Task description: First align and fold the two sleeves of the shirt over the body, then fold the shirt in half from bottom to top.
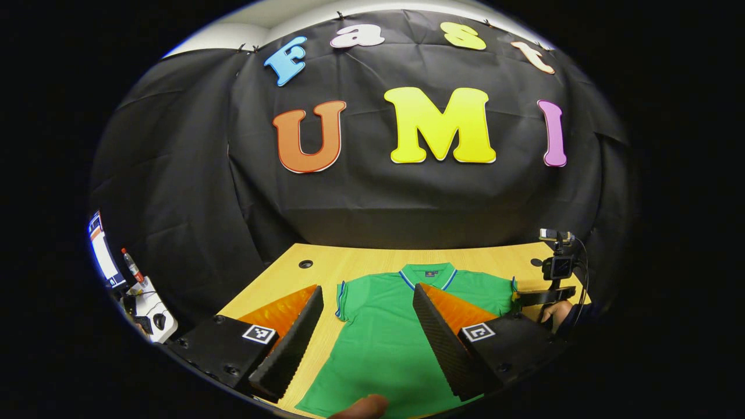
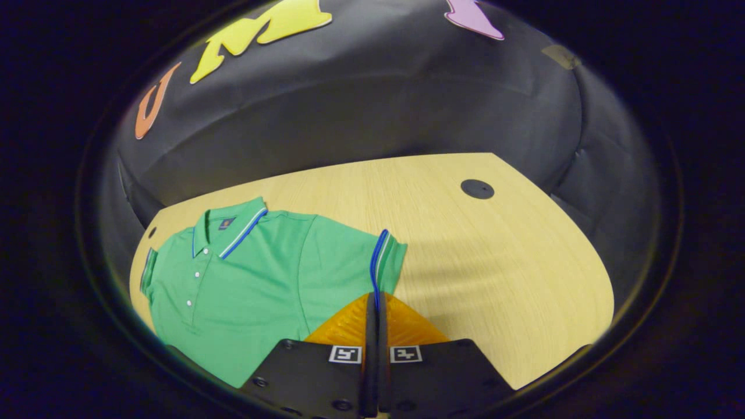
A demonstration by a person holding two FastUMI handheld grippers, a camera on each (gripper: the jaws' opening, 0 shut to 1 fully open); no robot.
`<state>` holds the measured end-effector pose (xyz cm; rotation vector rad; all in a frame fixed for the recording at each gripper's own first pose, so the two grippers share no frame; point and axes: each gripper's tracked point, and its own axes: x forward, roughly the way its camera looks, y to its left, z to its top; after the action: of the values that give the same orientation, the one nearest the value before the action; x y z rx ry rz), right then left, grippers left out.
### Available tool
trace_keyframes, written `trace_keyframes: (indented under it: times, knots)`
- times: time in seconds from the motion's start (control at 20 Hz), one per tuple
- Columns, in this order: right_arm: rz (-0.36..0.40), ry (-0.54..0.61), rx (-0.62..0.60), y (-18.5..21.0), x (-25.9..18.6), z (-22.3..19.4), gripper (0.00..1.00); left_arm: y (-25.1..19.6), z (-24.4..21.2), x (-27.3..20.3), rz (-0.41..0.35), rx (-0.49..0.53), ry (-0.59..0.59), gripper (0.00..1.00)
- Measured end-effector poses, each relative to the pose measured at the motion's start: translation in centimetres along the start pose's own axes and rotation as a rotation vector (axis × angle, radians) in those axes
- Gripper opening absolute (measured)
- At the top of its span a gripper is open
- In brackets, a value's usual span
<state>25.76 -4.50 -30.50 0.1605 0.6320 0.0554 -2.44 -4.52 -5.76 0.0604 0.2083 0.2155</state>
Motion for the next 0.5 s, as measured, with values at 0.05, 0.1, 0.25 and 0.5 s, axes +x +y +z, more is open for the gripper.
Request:
trace_keyframes:
  times: [0.05, 0.1, 0.25, 0.5]
  knots:
    - [0.008, 0.009, 0.019, 0.0, -0.1, 0.0, 0.03, 0.0, 0.2, 0.0, 0.000, 0.003, -0.001, 1.00]
    - [-0.001, 0.007, 0.024, -0.3, -0.3, 0.1, 0.00, 0.1, 0.5, 0.0, 0.001, 0.007, -0.006, 1.00]
    - [0.004, -0.018, 0.014, -0.2, -1.5, 1.2, 0.03, -0.2, 0.8, -0.1, -0.011, 0.009, -0.023, 1.00]
    - [0.081, -0.092, -0.097, 3.5, -3.6, 3.9, 0.03, -0.1, 1.1, -0.4, -0.016, 0.001, -0.036, 1.00]
